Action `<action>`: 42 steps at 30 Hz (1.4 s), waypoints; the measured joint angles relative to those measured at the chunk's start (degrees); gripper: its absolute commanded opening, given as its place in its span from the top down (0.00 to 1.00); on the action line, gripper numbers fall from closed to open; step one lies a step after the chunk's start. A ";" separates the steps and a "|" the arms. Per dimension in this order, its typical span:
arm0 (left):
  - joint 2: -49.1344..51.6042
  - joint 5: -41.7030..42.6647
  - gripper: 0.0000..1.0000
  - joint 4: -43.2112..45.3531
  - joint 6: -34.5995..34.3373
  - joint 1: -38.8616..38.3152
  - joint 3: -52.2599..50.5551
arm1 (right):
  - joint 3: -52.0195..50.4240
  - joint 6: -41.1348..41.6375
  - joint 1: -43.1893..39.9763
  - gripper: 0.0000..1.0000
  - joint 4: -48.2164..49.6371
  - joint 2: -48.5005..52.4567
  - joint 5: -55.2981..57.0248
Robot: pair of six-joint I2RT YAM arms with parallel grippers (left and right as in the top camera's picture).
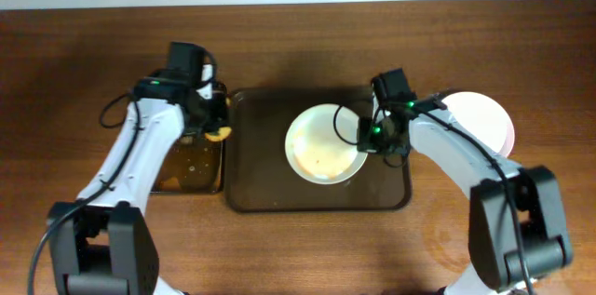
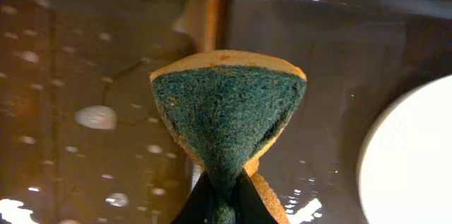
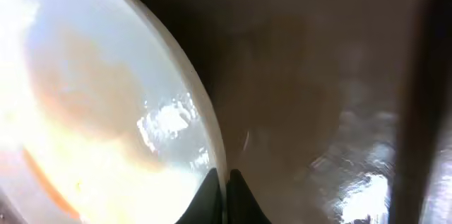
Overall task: Clean dirty plates on tray and stack at the side
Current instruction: 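Lift the last plate with right gripper and stack it on the pile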
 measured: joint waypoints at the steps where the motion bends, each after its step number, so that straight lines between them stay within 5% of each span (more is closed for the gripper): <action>1: 0.00 0.46 1.00 -0.09 1.07 1.49 0.00 | 1.33 -1.05 0.00 0.96 -1.97 -1.36 1.73; 9: 0.00 1.86 1.00 3.32 6.34 9.27 -3.82 | 7.13 -3.69 1.79 0.96 -10.56 -10.64 25.29; 19: 0.02 2.34 1.00 8.57 8.55 9.22 -9.77 | 7.26 -5.27 26.23 0.96 -10.49 -12.39 63.56; 25: 0.02 2.36 1.00 8.76 8.57 9.22 -9.77 | 7.26 -5.35 30.27 0.96 -8.98 -12.39 76.61; 29: 0.02 2.34 1.00 8.81 8.57 9.22 -9.77 | 7.30 -1.79 28.50 0.96 -8.59 -12.41 73.88; 32: 0.02 2.45 1.00 11.98 11.15 9.22 -10.32 | 7.45 4.20 19.78 0.96 -10.80 -12.48 62.36; 42: 0.02 2.54 1.00 29.79 16.28 9.22 -22.25 | 7.48 12.04 -22.43 0.96 -11.67 -12.55 26.14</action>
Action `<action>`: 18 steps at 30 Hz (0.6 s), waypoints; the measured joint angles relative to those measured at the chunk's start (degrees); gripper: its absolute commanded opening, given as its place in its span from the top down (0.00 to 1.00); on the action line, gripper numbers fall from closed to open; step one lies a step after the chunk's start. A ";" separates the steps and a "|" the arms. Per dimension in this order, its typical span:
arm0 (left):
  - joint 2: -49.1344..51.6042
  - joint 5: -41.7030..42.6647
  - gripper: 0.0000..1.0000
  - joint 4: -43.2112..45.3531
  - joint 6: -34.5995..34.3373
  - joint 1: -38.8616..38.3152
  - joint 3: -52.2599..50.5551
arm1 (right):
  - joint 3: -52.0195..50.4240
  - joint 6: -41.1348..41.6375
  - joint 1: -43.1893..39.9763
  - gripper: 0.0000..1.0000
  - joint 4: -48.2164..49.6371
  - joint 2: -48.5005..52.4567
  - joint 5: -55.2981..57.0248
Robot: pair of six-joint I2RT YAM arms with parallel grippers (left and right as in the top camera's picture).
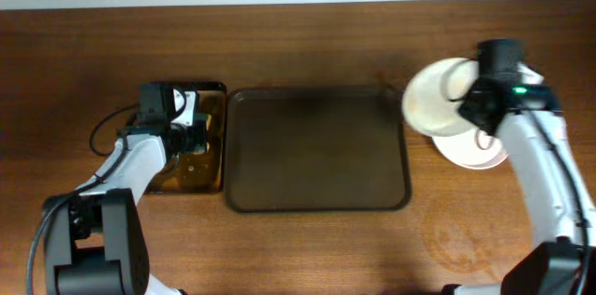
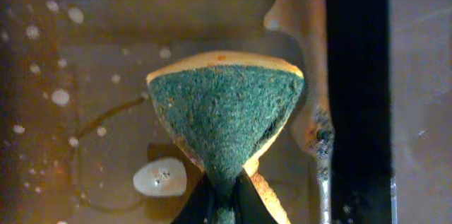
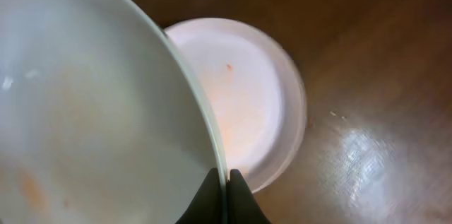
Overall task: Clean dirty plates on tray and stack at the side
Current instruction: 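Lift the last plate with right gripper and stack it on the pile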
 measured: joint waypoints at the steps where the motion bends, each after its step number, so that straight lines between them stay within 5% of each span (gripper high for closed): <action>1: 0.00 0.00 1.00 0.83 0.00 0.00 -0.87 | 0.00 0.31 -3.43 0.96 -0.31 0.00 -1.90; 5: 0.00 0.00 0.95 5.29 0.00 0.00 -3.17 | 0.00 0.63 -12.87 0.94 -1.29 0.20 -6.38; 8: 0.00 0.00 0.64 6.23 -0.02 0.00 -3.67 | 0.02 0.57 -14.82 0.58 -1.70 2.19 -7.26; 14: -0.44 0.00 0.54 5.95 0.39 0.00 -3.69 | 0.02 -4.42 -14.82 0.55 -2.99 4.66 -15.67; 16: -2.56 0.00 0.31 5.44 0.42 0.00 -3.74 | 0.09 -8.41 -14.80 0.55 -6.95 4.66 -21.81; 18: -4.90 0.02 0.28 5.35 0.39 0.00 -3.74 | 0.09 -11.21 -14.16 0.55 -9.77 4.68 -25.40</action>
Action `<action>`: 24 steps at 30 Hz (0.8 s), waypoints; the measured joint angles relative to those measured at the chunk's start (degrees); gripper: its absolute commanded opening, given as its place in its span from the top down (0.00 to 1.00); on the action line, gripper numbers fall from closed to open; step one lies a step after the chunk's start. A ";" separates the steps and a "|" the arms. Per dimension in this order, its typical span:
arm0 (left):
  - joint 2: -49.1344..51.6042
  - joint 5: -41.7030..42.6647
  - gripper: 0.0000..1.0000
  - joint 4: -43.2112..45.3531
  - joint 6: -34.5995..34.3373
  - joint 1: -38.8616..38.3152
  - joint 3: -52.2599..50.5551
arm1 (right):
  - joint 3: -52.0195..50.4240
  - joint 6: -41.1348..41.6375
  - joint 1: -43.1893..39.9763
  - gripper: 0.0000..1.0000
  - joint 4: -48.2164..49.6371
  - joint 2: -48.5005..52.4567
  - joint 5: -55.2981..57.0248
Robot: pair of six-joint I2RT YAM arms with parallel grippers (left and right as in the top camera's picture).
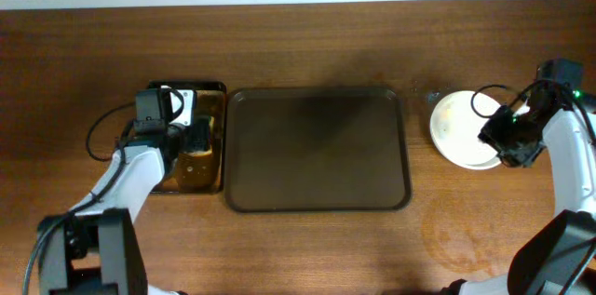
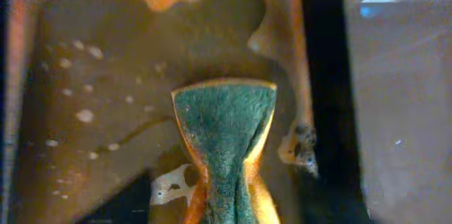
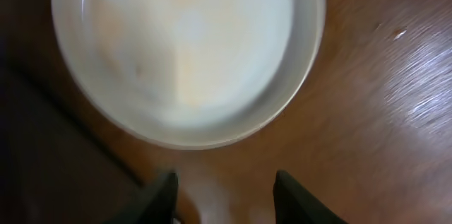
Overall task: Clean dirty plates on tray and stack at the side
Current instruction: 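Lift the last plate with right gripper and stack it on the pile, then lower the sponge into the water tray and release with left gripper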
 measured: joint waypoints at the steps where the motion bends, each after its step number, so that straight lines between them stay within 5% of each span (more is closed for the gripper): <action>1: -0.50 -0.02 0.24 0.09 0.02 0.00 0.00 | 0.00 -1.05 0.76 0.54 -0.44 0.00 -1.20; 4: 0.09 0.00 0.26 3.30 0.02 0.00 -0.07 | 0.00 -2.95 3.52 0.54 -0.55 0.00 -2.58; 9: 6.40 -0.02 0.53 9.40 -0.63 0.00 -0.09 | 0.00 -3.48 7.02 0.55 -0.46 0.00 -3.30; 10: 7.08 0.00 0.68 9.64 -0.87 0.00 -0.13 | 0.00 -3.52 7.02 0.55 -0.46 0.00 -3.32; 11: 7.93 0.31 1.00 9.77 -1.33 0.00 -0.13 | 0.00 -3.63 7.02 0.55 -0.46 0.00 -3.32; 17: 9.03 3.41 1.00 10.05 -1.73 0.07 -0.13 | 0.00 -3.63 7.02 0.56 -0.74 0.00 -3.48; 18: 8.96 3.48 0.49 9.44 -1.75 0.11 0.04 | 0.00 -3.65 7.02 0.56 -0.83 0.00 -3.50; 20: 7.63 3.61 0.36 8.02 -1.68 0.37 0.57 | 0.00 -3.63 7.02 0.56 -0.98 0.00 -3.50; 24: 4.09 3.72 0.42 3.58 -2.10 0.59 2.38 | 0.00 -3.63 7.02 0.56 -1.14 0.00 -3.50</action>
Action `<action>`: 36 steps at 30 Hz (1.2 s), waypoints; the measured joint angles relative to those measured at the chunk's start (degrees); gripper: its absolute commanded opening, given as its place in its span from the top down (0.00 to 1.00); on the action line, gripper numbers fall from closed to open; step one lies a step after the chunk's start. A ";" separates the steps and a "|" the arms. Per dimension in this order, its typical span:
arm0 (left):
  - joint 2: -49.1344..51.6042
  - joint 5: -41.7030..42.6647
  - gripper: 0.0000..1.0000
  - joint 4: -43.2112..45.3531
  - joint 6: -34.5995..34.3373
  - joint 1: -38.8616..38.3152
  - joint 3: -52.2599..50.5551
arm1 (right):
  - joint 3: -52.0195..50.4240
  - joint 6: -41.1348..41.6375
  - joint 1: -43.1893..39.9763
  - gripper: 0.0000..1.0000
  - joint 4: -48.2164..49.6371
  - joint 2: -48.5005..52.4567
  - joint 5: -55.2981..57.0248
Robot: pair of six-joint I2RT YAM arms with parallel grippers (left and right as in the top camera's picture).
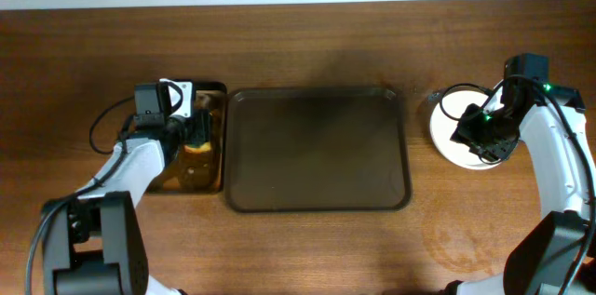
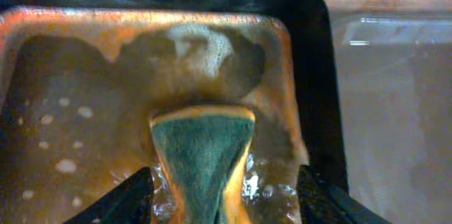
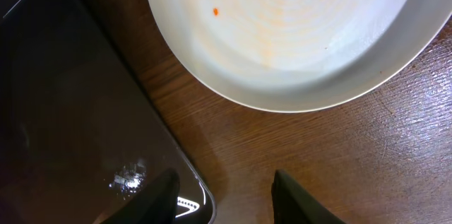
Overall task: Clean dirty plates on tray and stack at the side
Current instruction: 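Lower the sponge into the water tray and release with left gripper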
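The brown tray in the middle carries no plates. White plates are stacked on the table to its right; the top plate shows a small orange speck. My right gripper hangs open over the table between the stack and the tray corner, holding nothing. The green-and-yellow sponge lies in the soapy tub at the left. My left gripper is open around it, fingers spread wide on either side.
The tub sits close against the tray's left edge, filled with orange-brown foamy water. Bare wooden table runs behind, in front and at the far right. Both arms reach in from the front edge.
My left gripper has opened and let go of the sponge, which now lies in the tub water. My right gripper, still open, sits further left over the stack, toward the tray.
At first my right gripper was shut on the rim of a plate on the tray, while the left held the sponge by the tub. Then the plate hung over the stack and the tray was bare. Then the plate lay stacked with the right gripper open. Now the sponge is released.
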 measured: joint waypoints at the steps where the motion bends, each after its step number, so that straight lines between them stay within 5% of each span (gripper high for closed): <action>1: -0.09 0.13 0.52 -0.94 -0.02 0.00 0.00 | 0.00 0.00 0.00 0.56 0.02 0.00 0.00; 3: -0.07 0.15 0.89 -1.29 -0.17 0.00 0.00 | 0.00 -0.02 0.00 0.56 0.02 0.00 0.00; 6: -0.09 0.15 1.00 -2.86 -0.02 0.00 0.04 | 0.00 -0.04 0.00 0.56 0.02 0.00 0.00; 16: 5.53 -5.35 1.00 -3.76 -1.57 -0.13 1.44 | 0.00 0.00 0.00 0.56 -0.20 0.00 0.00; 20: 6.08 -8.39 0.62 -4.61 -4.26 -0.31 2.78 | 0.00 0.00 0.00 0.56 -0.42 0.00 0.00; 23: 5.49 -9.57 0.49 -7.34 -5.03 0.17 3.80 | 0.00 0.00 0.00 0.56 -0.52 0.00 0.00; 28: -0.35 -3.91 0.58 -13.81 -5.03 0.20 4.24 | 0.00 0.00 0.00 0.56 -0.61 0.00 0.00; 30: -0.72 -3.04 0.72 -16.35 -4.96 0.20 4.28 | 0.00 -0.02 0.00 0.56 -0.61 0.00 0.00; 36: -0.72 -2.23 0.75 -17.79 -5.05 0.20 4.26 | 0.00 0.00 0.00 0.57 -0.59 0.00 0.00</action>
